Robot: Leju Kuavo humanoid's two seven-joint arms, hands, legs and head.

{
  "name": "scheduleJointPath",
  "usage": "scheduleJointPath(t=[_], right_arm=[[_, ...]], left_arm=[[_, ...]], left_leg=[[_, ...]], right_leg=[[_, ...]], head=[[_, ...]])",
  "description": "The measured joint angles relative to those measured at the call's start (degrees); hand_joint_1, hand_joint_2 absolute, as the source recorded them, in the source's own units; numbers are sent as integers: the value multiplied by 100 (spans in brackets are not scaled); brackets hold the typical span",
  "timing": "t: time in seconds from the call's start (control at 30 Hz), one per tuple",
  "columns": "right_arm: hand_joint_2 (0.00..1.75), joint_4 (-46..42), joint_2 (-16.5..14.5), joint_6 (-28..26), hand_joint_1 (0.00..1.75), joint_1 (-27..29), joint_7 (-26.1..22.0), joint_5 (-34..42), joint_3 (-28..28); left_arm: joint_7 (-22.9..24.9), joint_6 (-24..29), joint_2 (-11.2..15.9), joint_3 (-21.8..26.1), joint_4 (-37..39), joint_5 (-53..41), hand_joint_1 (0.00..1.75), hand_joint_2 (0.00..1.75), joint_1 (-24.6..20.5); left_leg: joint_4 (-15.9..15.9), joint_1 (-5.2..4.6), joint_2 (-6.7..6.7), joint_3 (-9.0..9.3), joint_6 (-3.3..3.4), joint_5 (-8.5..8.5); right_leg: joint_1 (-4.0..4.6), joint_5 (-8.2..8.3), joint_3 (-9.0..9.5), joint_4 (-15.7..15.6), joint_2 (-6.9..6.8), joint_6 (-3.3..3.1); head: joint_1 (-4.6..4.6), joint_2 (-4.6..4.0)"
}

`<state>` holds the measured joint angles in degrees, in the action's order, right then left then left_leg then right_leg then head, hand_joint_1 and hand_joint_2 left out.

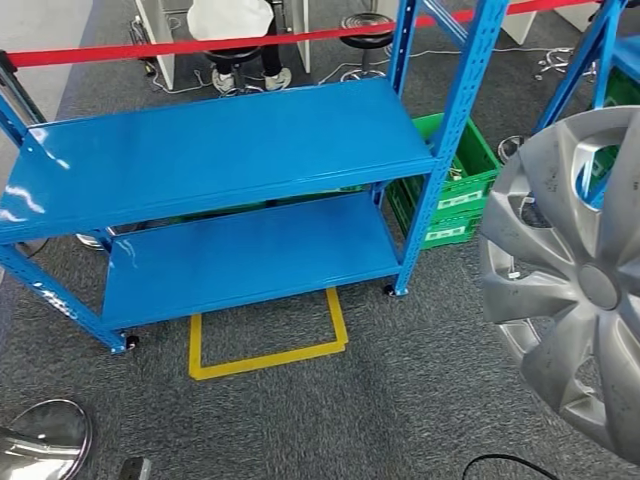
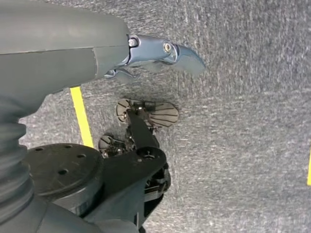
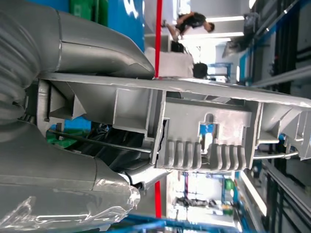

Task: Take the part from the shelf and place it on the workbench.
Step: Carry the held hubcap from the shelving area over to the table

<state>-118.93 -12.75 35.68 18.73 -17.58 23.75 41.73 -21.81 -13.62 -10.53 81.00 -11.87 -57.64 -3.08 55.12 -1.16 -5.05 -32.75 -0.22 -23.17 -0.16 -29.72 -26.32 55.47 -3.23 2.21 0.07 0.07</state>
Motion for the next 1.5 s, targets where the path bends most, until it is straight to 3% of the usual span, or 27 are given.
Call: scheduleJointPath(t=[0.07,0.1,0.17,0.2,0.23,0.27,0.3,0.37,0.4,0.47,0.53,0.6,0.67,0.73,0.77,0.83,0.9,0.97,1.03,1.1,1.17,1.23,1.27,1.33,1.4,1.47,1.5], right_arm=[[175,3,-22,4,175,0,-1,1,34],[175,3,-31,4,175,-6,0,1,48],[175,7,-45,3,175,-16,1,-1,70],[175,11,-52,3,175,-18,2,-1,76],[175,19,-61,4,175,-17,3,-2,82],[175,28,-70,4,175,-17,7,-1,92],[175,38,-77,5,175,-17,12,4,105],[175,50,-88,6,175,-28,38,40,146],[175,54,-94,7,175,-46,65,85,173],[175,57,-126,21,175,-87,164,268,261],[175,58,-179,52,175,-116,294,479,393],[175,62,-229,91,175,-166,412,636,541],[175,84,-280,136,175,-246,529,827,678],[175,116,-330,168,175,-298,611,1016,787],[175,131,-350,175,175,-310,633,1071,835],[175,148,-377,180,175,-334,660,1103,921],[175,155,-400,182,175,-371,681,1109,984],[175,159,-428,179,175,-407,700,1117,1032],[175,161,-454,164,175,-429,732,1126,1100],[175,164,-467,137,175,-472,780,1159,1156],[175,187,-469,111,175,-537,822,1248,1174],[175,232,-470,97,175,-582,849,1341,1190],[175,257,-471,93,175,-592,855,1367,1200],[175,306,-471,78,175,-614,857,1361,1220],[175,350,-470,39,175,-653,848,1333,1233],[175,382,-468,-19,175,-703,837,1306,1241],[175,397,-466,-51,175,-720,833,1293,1246]], left_arm=[[2,7,1,0,1,1,0,175,-1],[2,7,1,0,1,1,0,175,4],[2,8,-1,0,2,2,0,175,19],[2,8,-2,0,2,1,0,175,25],[4,9,-3,0,1,1,0,175,28],[11,13,-3,0,1,1,0,175,28],[24,22,-2,0,2,-1,0,175,26],[57,52,-2,0,2,-4,0,175,25],[66,60,-3,0,2,-7,0,175,26],[46,30,-7,0,2,-11,0,175,20],[5,-16,-15,0,1,-14,0,175,7],[-15,-24,-15,0,1,-17,0,175,4],[5,13,-4,0,0,-34,0,175,18],[46,61,1,0,0,-49,0,175,31],[62,78,1,0,0,-51,0,175,32],[84,107,-1,0,0,-57,0,175,25],[124,140,0,0,0,-57,0,175,17],[172,167,3,0,0,-52,0,175,12],[220,181,-1,0,0,-48,0,175,4],[259,191,-4,0,0,-48,0,175,0],[280,205,-5,0,0,-48,0,175,5],[307,233,-7,0,0,-48,0,175,17],[336,257,-8,0,0,-48,0,175,19],[410,295,-6,1,0,-46,0,175,15],[474,294,-5,2,0,-46,0,175,10],[511,282,-9,3,0,-49,0,175,4],[522,282,-11,4,0,-50,0,175,0]], left_leg=[[114,22,71,-48,-76,-121],[314,32,184,-125,-114,-303],[1043,53,405,-399,-164,-806],[1415,60,445,-532,-174,-983],[1643,63,460,-594,-175,-1040],[1652,65,471,-554,-169,-971],[1432,68,493,-406,-158,-806],[648,86,680,57,-129,-444],[315,104,800,240,-115,-347],[8,129,929,380,-79,-340],[-27,145,817,347,-20,-358],[-40,155,676,329,56,-339],[-42,138,525,318,104,-332],[-35,120,368,308,113,-330],[-31,117,293,307,113,-330],[-17,115,155,314,102,-338],[9,84,45,320,67,-358],[25,48,-44,318,18,-359],[32,52,-100,309,-41,-359],[217,71,98,219,-108,-525],[856,84,381,-75,-143,-914],[1596,87,462,-420,-144,-1204],[1737,88,471,-485,-139,-1194],[1333,94,526,-284,-117,-855],[533,133,795,105,-89,-497],[119,159,989,290,-61,-414],[77,156,961,299,-40,-430]], right_leg=[[-12,71,-80,3,115,-104],[-26,120,-114,-1,169,-146],[-38,214,-207,7,296,-187],[-38,258,-254,12,370,-192],[-37,294,-302,18,447,-188],[-38,320,-338,23,524,-178],[-40,337,-357,27,598,-166],[-41,356,-388,44,733,-135],[-38,367,-413,60,801,-114],[-32,404,-498,95,931,-52],[-34,429,-588,124,998,18],[-22,258,-748,395,761,73],[-24,-131,-1069,1127,449,118],[-37,-385,-1341,1790,370,146],[-40,-354,-1335,1831,358,151],[-41,-19,-974,1217,267,146],[-17,239,-553,436,50,118],[4,287,-447,183,-12,63],[-7,332,-499,192,120,-8],[-30,378,-546,184,235,-84],[-45,419,-599,178,356,-143],[-43,452,-651,179,506,-165],[-42,466,-666,180,588,-162],[-46,489,-674,181,760,-137],[-46,511,-695,198,924,-94],[-49,545,-761,214,1071,-26],[-53,568,-796,211,1143,15]], head=[[-5,0],[-7,0],[-11,0],[-10,0],[-10,0],[-10,0],[-10,0],[-10,0],[-7,0],[-5,0],[-4,0],[28,0],[64,0],[68,0],[68,0],[69,0],[66,0],[49,0],[40,0],[36,0],[24,0],[21,0],[21,0],[21,0],[23,0],[26,0],[29,0]])
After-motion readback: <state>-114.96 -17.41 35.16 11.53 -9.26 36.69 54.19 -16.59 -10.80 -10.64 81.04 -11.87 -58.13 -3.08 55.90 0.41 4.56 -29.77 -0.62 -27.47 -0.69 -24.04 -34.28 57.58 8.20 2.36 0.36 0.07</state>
